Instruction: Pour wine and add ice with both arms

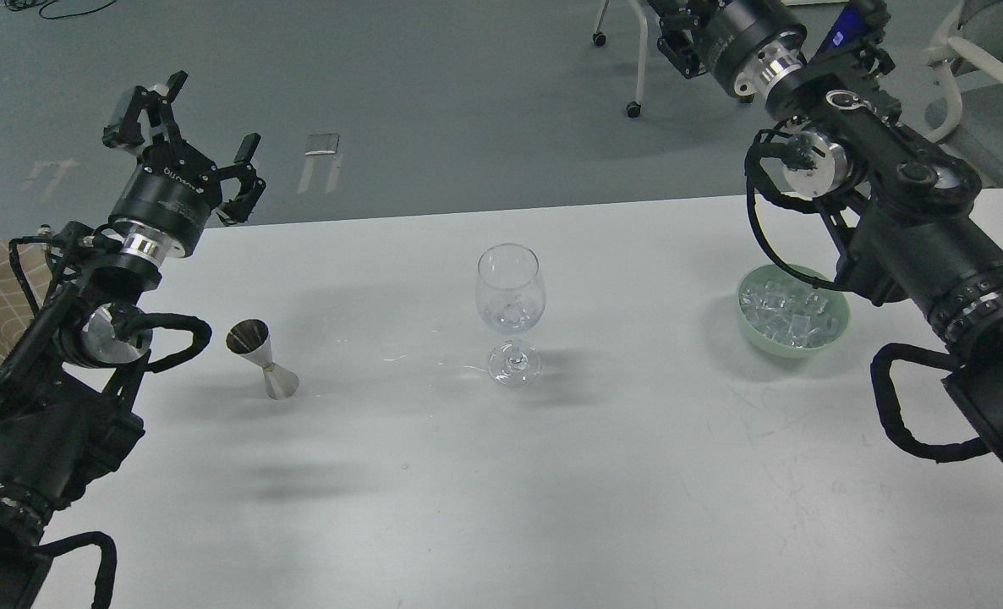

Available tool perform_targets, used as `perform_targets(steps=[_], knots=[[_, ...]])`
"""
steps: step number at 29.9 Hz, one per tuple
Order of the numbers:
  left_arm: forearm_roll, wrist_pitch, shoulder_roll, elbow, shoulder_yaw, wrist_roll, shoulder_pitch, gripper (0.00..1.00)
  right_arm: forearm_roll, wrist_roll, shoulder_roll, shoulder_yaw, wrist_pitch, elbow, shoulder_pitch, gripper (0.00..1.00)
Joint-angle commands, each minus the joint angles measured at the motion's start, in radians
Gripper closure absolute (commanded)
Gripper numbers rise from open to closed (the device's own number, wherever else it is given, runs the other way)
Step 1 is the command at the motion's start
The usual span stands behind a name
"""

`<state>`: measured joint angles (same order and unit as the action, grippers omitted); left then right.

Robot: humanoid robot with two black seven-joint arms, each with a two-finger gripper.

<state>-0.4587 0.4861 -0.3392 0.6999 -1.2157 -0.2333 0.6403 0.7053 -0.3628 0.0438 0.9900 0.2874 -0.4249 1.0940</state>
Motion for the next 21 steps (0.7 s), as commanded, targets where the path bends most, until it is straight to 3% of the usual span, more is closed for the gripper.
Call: perform_targets(steps=[1, 6, 11, 21], knots=[[0.014, 0.003, 0.005, -0.065, -0.004, 0.0, 0.018, 0.02, -0.091, -0.034, -0.012, 0.001, 0.045, 0.006, -0.028, 0.01], [0.099, 0.003, 0.008, -0.076, -0.002, 0.009, 0.027, 0.02, -0.188, -0.036, -0.024, 0.001, 0.098, 0.005, -0.049, 0.01], [0.166, 0.003, 0.023, -0.076, 0.001, 0.097, 0.032, 0.02, -0.196, -0.036, -0.035, 0.003, 0.093, 0.003, -0.051, 0.01], [0.15, 0.003, 0.022, -0.085, 0.004, 0.081, 0.045, 0.02, -0.196, -0.038, -0.035, 0.003, 0.09, -0.003, -0.049, 0.01]])
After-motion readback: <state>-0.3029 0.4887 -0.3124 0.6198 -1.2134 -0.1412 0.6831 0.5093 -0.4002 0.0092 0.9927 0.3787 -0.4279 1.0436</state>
